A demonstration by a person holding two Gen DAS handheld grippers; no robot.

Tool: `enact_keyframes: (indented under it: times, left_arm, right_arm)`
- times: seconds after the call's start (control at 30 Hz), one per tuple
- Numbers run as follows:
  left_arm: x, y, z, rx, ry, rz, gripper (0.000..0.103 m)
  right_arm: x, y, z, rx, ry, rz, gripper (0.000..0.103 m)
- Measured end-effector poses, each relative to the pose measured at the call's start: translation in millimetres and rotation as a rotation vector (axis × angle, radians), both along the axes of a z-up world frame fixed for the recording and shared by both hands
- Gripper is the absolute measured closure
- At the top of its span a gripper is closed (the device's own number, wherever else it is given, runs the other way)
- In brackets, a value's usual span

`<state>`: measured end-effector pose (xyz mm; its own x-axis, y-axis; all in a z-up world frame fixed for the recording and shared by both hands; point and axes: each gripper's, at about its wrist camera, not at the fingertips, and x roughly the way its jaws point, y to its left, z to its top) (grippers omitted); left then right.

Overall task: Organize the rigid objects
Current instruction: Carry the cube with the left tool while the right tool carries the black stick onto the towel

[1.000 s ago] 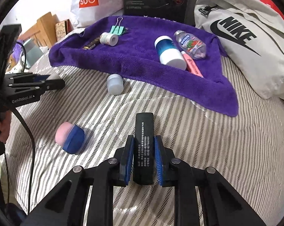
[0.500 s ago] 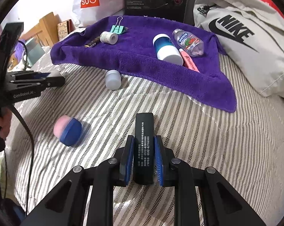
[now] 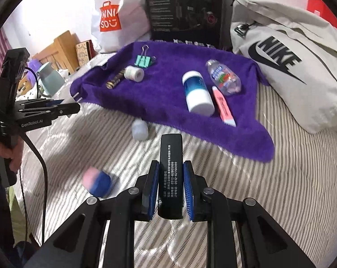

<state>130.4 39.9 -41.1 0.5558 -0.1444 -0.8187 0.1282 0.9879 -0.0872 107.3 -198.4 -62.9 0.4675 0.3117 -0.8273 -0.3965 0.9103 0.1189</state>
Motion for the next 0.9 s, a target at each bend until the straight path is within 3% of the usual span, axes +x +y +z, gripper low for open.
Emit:
enact_keyframes:
  times: [0.43, 0.9]
  left_arm:
    - [43, 1, 9, 0.006, -0.009, -0.014, 0.078]
    - [88, -1, -10, 0.000, 0.037, -0.036, 0.078]
  right_arm:
    - [71, 24, 19, 0.061, -0.010, 0.058, 0.082]
    - [145, 60, -24, -0.006, 0.071, 0.093, 0.082]
